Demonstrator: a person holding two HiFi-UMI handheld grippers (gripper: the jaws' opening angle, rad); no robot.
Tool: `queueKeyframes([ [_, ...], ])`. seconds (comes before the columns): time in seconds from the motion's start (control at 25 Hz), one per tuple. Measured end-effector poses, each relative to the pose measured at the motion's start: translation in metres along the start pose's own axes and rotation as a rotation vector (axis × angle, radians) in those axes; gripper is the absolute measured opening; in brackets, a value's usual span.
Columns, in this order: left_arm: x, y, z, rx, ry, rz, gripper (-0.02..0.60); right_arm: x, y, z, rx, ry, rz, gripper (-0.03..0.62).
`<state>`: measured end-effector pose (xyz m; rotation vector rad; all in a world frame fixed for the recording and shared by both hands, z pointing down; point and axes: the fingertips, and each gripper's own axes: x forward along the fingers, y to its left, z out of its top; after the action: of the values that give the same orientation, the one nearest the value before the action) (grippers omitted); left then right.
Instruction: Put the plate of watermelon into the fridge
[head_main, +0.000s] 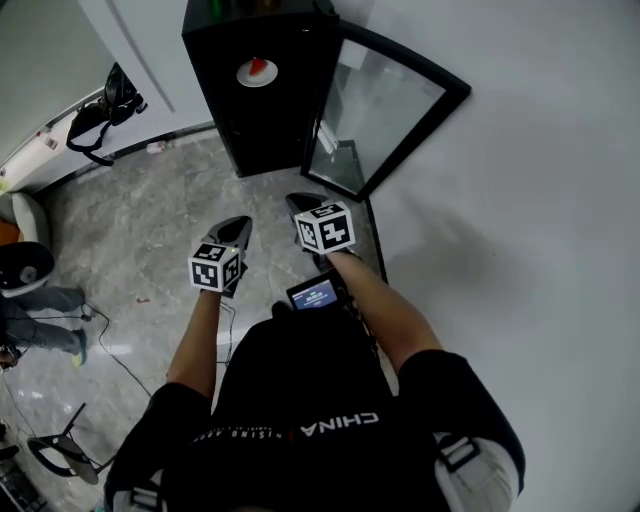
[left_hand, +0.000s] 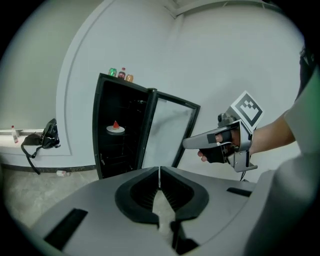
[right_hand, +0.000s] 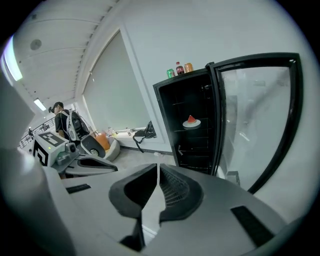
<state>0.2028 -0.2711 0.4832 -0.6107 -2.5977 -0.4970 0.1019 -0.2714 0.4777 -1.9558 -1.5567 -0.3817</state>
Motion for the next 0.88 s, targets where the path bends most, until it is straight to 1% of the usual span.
queueKeyframes([
  [0.12,0.0,-0.018,-0.005,0.007,-0.004,-0.004,0.018,-0.015,-0.005,-0.006,-0.022,0.001,-0.004,0.026],
  [0.28,0.014,-0.042,-0.002,0.0,-0.008,-0.025,0.012,-0.035,-0.022,-0.006,-0.049,-0.001,-0.008,0.025],
  [0.48,0.034,-0.075,0.009,0.029,-0.004,-0.022,0.012,-0.062,-0.046,-0.015,-0.045,0.002,0.001,0.023],
  [0.6,0.042,-0.091,0.02,0.033,-0.003,-0.012,0.012,-0.067,-0.06,-0.014,-0.043,0.004,0.01,0.021],
  [0.88,0.045,-0.094,0.042,0.063,-0.019,0.02,0.012,-0.061,-0.051,0.008,-0.081,-0.031,0.067,0.021],
])
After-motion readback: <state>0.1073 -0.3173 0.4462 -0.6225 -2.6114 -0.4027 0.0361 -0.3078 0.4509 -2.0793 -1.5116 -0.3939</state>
